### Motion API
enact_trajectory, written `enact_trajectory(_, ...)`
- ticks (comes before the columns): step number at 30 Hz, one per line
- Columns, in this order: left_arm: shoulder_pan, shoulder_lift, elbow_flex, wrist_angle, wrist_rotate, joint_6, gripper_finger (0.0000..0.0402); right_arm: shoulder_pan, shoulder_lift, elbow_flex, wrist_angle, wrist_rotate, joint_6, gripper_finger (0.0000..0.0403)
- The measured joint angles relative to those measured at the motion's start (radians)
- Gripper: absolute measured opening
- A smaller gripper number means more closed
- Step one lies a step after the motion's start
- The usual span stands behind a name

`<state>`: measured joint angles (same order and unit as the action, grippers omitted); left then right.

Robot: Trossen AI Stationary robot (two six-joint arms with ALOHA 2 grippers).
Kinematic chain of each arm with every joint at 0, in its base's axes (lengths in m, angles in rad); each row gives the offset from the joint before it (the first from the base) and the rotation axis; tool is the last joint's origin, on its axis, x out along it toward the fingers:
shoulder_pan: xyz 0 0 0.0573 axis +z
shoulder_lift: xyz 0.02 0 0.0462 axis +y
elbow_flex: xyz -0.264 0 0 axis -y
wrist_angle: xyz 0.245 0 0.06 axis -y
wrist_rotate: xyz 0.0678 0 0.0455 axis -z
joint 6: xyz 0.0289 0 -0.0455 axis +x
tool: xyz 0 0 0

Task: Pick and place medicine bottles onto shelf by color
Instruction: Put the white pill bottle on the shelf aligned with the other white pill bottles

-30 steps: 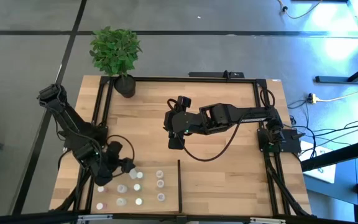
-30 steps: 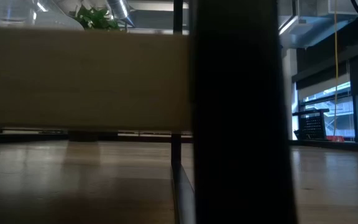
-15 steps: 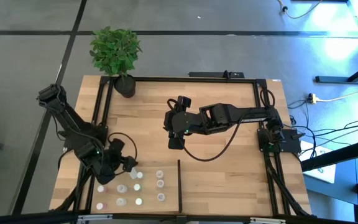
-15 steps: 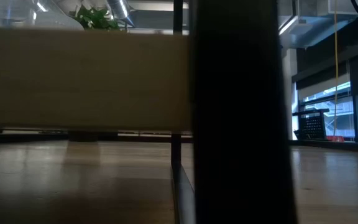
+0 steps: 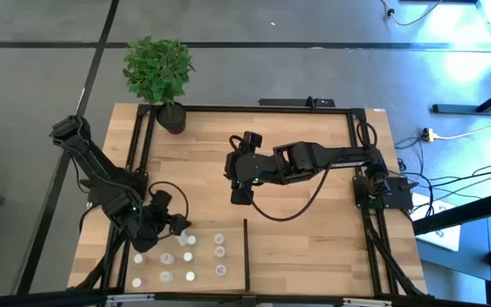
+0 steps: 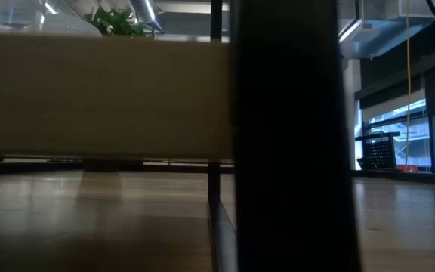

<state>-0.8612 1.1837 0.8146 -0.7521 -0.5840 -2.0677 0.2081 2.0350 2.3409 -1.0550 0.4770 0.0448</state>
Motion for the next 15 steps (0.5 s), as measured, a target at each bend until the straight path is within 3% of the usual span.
enact_trajectory(7,0.032,-0.006,0.005,-0.012,0.037,0.022,0.0332,0.000,0.000,0.000,0.000,0.000,0.000,0.0265)
enact_trajectory(15,0.078,0.024,0.202,-0.303,0.053,0.080,0.0332,0.000,0.000,0.000,0.000,0.000,0.000,0.0265)
